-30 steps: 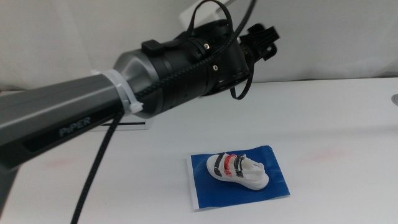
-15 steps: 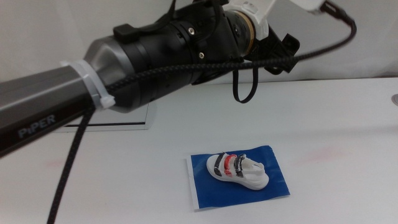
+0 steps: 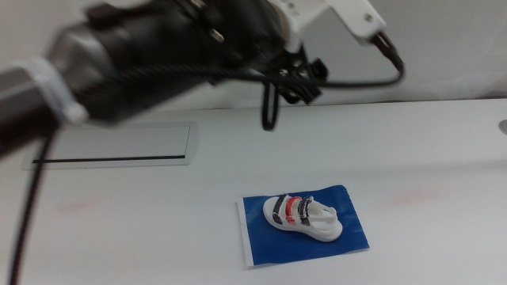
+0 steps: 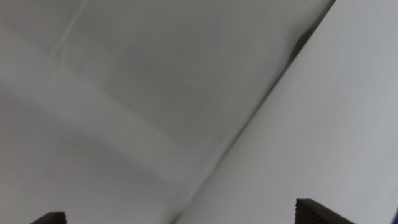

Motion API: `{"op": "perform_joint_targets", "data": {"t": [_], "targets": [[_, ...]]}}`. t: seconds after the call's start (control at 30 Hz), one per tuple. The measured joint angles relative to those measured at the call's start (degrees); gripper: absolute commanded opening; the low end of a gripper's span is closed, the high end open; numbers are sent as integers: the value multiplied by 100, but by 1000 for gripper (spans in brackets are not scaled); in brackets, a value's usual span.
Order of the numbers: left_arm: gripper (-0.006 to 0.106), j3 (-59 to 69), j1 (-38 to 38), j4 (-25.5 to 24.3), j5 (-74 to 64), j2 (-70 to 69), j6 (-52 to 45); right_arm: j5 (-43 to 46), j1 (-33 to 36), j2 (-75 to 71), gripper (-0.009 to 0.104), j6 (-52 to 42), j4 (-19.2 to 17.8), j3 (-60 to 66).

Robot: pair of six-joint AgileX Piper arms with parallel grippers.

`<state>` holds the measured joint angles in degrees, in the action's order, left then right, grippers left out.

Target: Use one arm to grab the shoe from the table and place it on the mat.

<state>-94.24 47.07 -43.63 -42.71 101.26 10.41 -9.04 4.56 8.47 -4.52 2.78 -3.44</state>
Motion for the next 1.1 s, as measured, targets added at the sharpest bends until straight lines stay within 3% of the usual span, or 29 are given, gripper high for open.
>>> {"op": "perform_joint_targets", "data": {"t": [0.2,0.43,0.73,1.1], "targets": [[91,0,-975,1523,-150,-473,-472,0,0,0,-3,0,0,0],[91,10,-2304,2465,-327,-1032,-547,0,0,0,-3,0,0,0],[91,10,-3614,3214,-478,-1751,-536,0,0,0,-3,25,0,0],[91,10,-3782,3528,-389,-2200,-136,0,0,0,-3,25,0,0]]}}
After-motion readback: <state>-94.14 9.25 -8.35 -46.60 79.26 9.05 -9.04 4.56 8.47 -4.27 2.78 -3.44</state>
